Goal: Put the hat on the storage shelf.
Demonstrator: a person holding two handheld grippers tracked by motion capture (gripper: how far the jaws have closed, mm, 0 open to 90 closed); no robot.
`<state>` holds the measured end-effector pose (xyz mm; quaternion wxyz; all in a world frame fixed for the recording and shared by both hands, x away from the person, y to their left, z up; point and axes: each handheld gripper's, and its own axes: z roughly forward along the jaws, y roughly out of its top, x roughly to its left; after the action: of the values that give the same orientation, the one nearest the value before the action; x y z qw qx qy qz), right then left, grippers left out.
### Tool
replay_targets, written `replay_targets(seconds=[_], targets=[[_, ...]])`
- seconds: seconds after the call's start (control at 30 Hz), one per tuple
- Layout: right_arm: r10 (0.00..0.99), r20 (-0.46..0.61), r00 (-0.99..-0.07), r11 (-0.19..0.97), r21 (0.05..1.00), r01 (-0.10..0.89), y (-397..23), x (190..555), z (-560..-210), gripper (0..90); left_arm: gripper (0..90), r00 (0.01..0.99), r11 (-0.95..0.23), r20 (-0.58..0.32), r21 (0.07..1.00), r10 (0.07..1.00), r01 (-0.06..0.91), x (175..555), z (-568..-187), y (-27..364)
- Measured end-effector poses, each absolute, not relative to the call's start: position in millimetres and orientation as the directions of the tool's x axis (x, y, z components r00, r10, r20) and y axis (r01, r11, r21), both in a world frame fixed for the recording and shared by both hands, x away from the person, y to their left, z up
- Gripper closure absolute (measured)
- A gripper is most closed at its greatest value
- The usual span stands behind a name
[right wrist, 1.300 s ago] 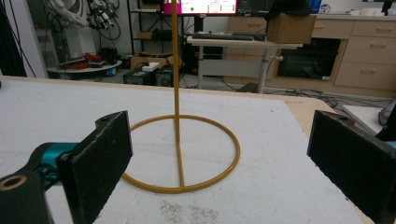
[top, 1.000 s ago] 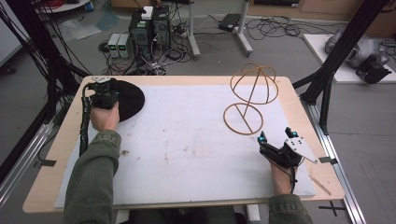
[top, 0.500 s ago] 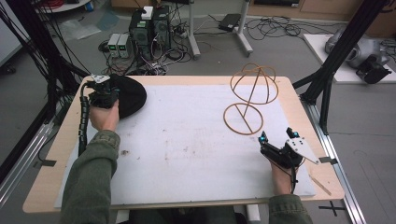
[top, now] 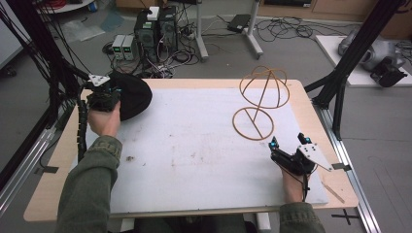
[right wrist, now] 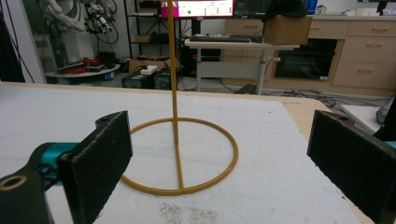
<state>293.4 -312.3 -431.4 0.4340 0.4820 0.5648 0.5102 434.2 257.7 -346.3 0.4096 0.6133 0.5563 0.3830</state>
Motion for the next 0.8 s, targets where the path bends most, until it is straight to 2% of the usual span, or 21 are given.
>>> replay_targets(seconds=[0.8], targets=[[0.986,0.0,-0.164,0.017,0.995,0.098,-309,293,-430,5.8,87.6,0.178,-0.041,-0.003,0.97,0.984,0.24,404,-315,257]])
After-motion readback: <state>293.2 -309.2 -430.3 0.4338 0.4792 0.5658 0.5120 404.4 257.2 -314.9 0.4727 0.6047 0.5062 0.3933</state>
